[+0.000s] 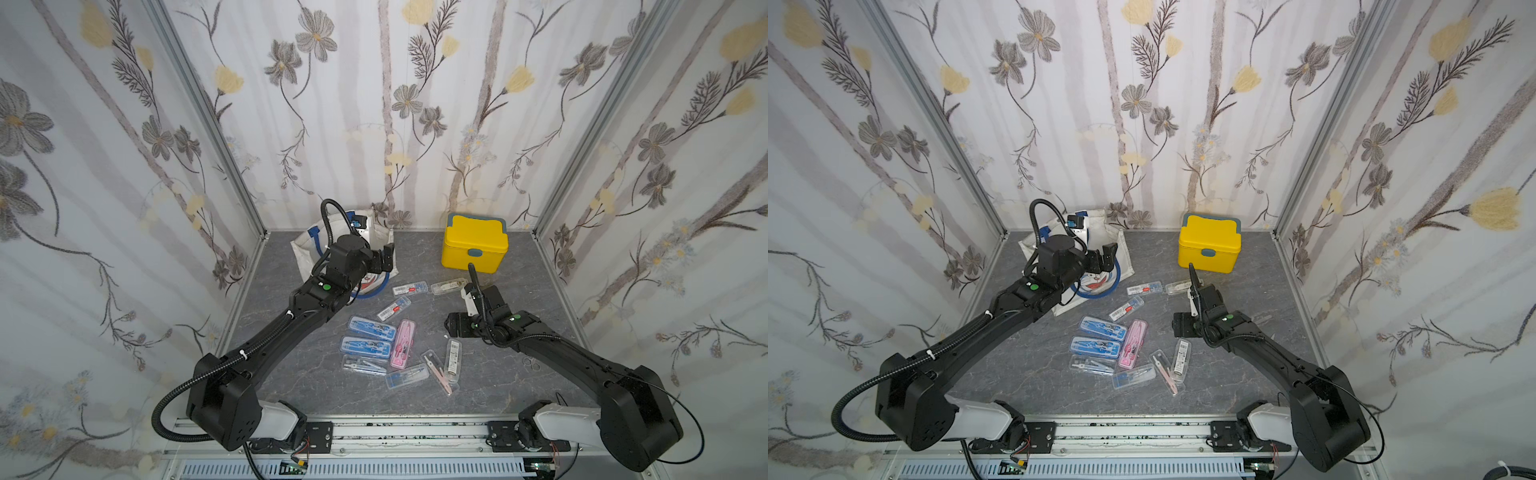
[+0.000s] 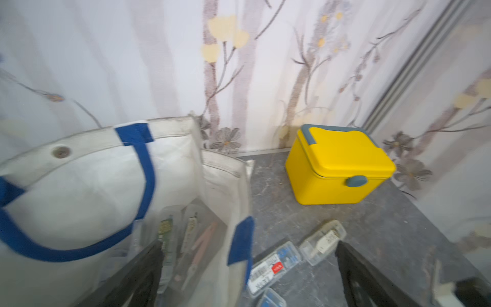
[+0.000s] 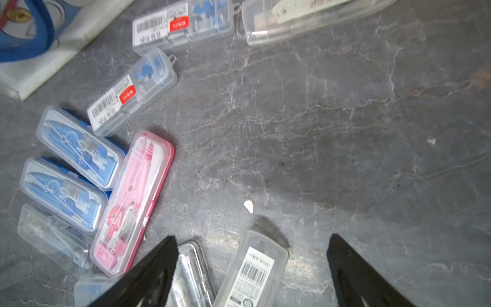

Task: Put the compass set into the canvas bag
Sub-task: Pick up the compass set at the center of the board.

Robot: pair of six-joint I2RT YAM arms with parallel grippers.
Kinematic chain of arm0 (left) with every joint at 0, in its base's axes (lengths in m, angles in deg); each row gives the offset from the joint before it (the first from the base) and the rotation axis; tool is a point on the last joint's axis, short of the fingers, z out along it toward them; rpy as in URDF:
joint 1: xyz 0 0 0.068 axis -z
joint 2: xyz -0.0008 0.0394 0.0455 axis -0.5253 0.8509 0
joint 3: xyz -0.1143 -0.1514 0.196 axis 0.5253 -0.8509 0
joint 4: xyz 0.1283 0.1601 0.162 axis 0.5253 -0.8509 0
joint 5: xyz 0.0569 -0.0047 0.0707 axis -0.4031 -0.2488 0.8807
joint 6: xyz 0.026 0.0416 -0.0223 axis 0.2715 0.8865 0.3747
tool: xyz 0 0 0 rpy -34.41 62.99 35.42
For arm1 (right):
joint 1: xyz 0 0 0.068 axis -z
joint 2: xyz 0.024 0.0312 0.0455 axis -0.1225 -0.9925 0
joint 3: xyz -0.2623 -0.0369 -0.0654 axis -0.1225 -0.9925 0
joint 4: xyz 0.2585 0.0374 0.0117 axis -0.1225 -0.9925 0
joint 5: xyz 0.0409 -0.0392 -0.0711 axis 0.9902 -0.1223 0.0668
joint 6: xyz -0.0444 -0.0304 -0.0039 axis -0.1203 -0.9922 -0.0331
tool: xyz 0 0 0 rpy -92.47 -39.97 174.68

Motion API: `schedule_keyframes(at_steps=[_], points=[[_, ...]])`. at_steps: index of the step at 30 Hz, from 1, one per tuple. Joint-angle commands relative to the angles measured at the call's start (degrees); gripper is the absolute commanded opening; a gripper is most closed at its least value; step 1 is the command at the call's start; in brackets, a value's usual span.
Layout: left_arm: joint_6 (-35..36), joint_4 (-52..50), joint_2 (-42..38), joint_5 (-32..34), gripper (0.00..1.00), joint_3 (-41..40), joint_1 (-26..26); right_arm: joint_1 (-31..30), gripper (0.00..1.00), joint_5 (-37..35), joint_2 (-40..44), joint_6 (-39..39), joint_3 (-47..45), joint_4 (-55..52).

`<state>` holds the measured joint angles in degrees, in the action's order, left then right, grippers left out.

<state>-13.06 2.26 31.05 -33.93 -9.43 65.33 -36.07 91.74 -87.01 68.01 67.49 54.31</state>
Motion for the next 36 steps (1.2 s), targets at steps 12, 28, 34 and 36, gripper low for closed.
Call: schedule_keyframes(at_steps=[12, 28, 34, 36], points=[[-8.2, 20.6, 4.2, -18.7, 1.0, -7.7, 9.8, -8.1, 0.83, -0.9, -1.5, 10.1, -4.4, -3.2], [-5.0, 21.3, 5.0, -16.6, 1.0, -9.0, 9.8, -10.3, 0.69, -2.5, -6.9, 15.0, -4.3, -5.4], [-4.7, 21.0, 6.0, -16.4, 1.0, -8.6, 9.9, -9.9, 0.62, -6.0, -8.6, 14.4, -3.0, -5.6], [-4.6, 20.8, 6.1, -16.2, 1.0, -8.5, 9.9, -9.9, 0.59, -6.6, -9.6, 13.9, -2.5, -5.4]])
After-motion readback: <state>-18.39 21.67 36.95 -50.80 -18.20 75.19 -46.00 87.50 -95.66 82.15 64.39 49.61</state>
